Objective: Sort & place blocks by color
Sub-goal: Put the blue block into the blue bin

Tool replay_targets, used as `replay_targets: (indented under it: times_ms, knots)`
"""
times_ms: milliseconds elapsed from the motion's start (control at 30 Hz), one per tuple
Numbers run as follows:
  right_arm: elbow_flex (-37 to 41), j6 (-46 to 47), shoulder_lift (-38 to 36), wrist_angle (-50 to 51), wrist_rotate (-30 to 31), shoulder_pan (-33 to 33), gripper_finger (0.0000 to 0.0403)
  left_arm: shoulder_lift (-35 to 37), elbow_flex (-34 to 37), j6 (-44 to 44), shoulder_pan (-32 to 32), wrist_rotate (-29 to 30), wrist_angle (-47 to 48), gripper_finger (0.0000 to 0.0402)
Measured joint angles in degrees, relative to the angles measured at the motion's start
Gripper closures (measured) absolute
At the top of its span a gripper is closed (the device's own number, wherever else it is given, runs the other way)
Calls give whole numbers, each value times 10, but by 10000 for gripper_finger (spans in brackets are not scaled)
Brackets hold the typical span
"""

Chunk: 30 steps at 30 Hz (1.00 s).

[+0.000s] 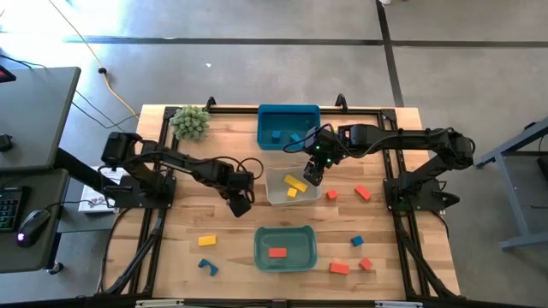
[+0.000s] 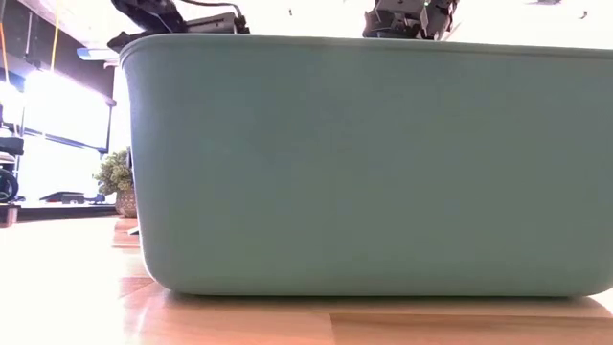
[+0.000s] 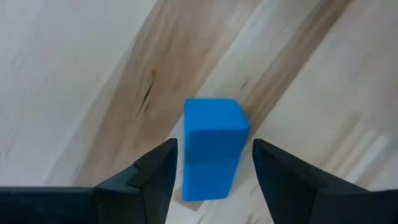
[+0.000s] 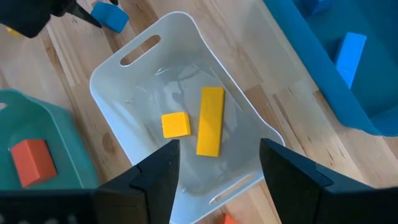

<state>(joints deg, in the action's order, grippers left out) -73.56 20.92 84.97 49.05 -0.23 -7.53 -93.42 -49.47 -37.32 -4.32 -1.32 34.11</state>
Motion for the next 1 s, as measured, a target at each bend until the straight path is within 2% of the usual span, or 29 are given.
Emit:
replay_targets:
  times_ms: [300,567,800,1000]
  knots:
    - [0,10,0,0,0,0,195,-33,-2,16,0,5,1,211]
    - [0,31,0,0,0,0,195,-19,0,47,-6,5,-11,301]
    - [0,46,0,1,0,1,195,2,-14,94,-23,4,-15,301]
    - [0,73,0,2,0,1,195,46,-45,160,-62,11,-13,301]
